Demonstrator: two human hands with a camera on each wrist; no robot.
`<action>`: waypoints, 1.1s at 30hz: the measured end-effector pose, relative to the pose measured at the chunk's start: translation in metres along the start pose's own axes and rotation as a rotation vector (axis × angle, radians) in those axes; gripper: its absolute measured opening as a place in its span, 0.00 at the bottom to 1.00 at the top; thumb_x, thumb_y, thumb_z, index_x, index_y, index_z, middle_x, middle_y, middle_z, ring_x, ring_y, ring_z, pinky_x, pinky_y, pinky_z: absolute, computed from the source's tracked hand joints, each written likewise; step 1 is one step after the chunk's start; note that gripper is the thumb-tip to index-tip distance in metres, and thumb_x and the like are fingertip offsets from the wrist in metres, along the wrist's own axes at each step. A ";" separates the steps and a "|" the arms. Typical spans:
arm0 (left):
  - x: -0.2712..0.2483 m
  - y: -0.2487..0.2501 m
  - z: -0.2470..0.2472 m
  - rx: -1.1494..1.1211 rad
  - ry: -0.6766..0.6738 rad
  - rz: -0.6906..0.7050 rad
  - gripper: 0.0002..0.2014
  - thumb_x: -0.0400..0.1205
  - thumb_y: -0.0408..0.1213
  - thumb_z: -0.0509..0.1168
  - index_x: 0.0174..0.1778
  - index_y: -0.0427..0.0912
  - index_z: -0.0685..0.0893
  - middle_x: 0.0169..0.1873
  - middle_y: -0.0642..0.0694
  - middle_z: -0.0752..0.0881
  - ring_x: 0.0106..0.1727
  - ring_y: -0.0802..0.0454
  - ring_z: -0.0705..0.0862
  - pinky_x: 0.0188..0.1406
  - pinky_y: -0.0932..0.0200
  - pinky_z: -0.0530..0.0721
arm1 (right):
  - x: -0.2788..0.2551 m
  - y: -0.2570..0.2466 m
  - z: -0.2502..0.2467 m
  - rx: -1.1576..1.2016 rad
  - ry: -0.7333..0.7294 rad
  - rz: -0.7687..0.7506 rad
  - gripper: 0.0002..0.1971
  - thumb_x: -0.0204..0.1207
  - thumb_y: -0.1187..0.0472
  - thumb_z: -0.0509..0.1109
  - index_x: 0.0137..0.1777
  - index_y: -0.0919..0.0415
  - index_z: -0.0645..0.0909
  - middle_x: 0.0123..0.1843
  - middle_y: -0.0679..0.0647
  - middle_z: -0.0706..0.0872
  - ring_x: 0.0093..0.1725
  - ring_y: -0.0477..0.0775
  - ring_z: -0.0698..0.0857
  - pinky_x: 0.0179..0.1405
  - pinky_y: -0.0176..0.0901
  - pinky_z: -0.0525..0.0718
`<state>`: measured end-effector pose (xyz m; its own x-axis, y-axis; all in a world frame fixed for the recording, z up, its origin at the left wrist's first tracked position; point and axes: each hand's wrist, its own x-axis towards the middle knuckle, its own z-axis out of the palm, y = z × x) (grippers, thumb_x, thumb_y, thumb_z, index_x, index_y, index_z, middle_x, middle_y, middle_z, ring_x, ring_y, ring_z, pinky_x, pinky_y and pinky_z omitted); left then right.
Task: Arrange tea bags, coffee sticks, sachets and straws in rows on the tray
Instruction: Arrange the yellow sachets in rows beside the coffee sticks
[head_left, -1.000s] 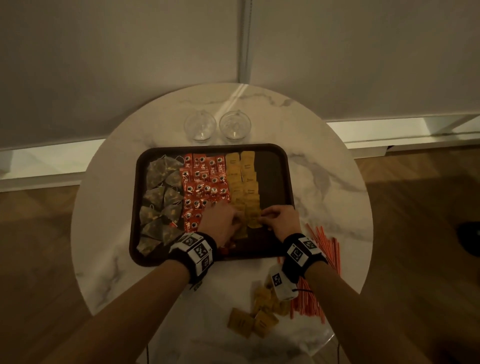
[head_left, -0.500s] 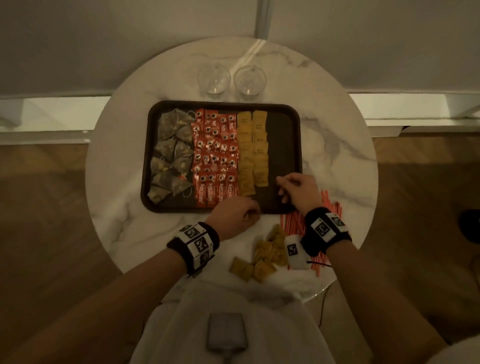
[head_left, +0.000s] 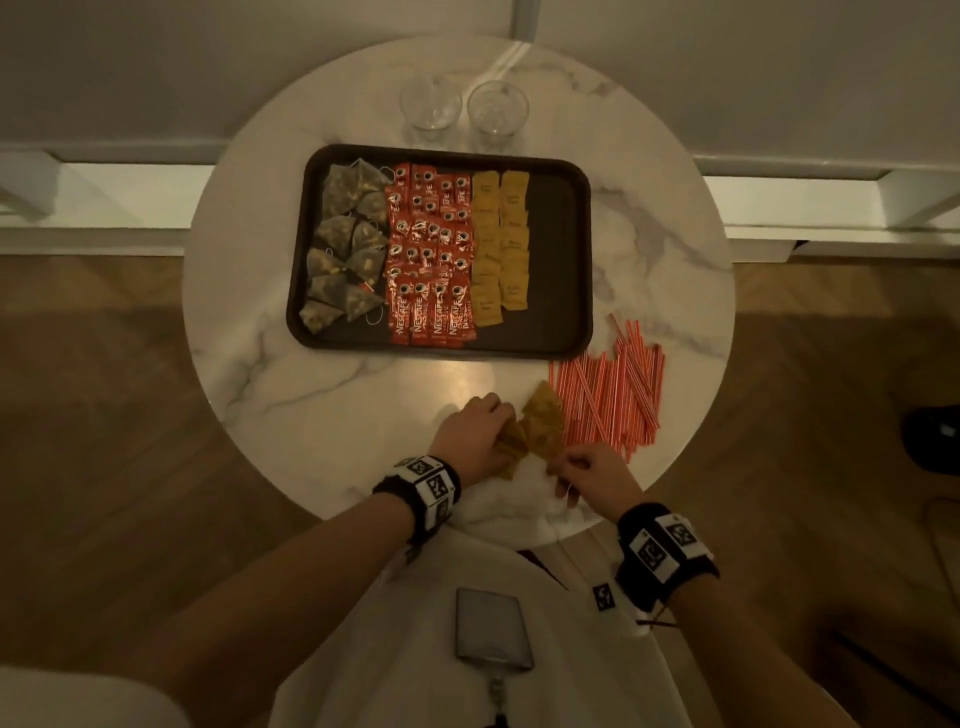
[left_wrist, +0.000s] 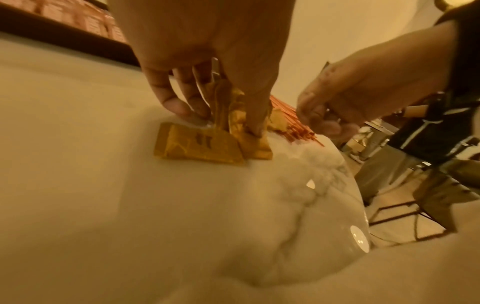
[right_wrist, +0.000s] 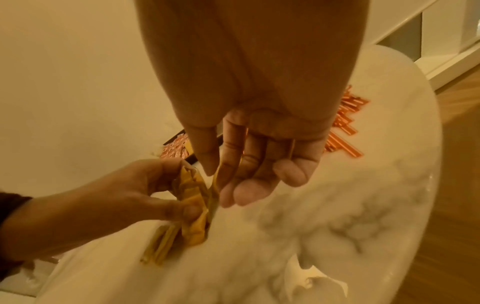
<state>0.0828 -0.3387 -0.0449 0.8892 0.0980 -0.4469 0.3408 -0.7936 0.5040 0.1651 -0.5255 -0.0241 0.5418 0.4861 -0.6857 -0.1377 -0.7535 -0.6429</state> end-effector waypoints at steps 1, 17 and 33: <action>-0.003 -0.002 0.000 -0.027 0.027 -0.018 0.21 0.75 0.46 0.72 0.61 0.44 0.77 0.58 0.46 0.77 0.60 0.47 0.76 0.45 0.56 0.75 | -0.002 0.002 0.003 0.002 -0.019 0.003 0.09 0.80 0.65 0.70 0.40 0.67 0.88 0.29 0.57 0.88 0.23 0.52 0.82 0.29 0.43 0.84; -0.053 -0.011 -0.056 -0.984 0.216 -0.231 0.13 0.75 0.37 0.76 0.54 0.37 0.87 0.34 0.51 0.86 0.31 0.64 0.83 0.27 0.70 0.77 | -0.005 -0.084 0.025 0.149 -0.088 -0.251 0.07 0.77 0.65 0.74 0.54 0.62 0.85 0.36 0.53 0.89 0.27 0.45 0.84 0.27 0.27 0.77; -0.083 0.001 -0.068 -1.348 0.343 -0.303 0.13 0.81 0.34 0.69 0.62 0.42 0.82 0.33 0.48 0.85 0.26 0.58 0.80 0.22 0.65 0.74 | -0.024 -0.111 0.030 0.569 -0.096 -0.194 0.09 0.76 0.69 0.73 0.54 0.72 0.83 0.43 0.68 0.91 0.30 0.56 0.89 0.26 0.37 0.84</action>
<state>0.0302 -0.3064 0.0426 0.6931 0.4506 -0.5627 0.3801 0.4348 0.8164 0.1424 -0.4401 0.0539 0.5276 0.6486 -0.5486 -0.4797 -0.3056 -0.8225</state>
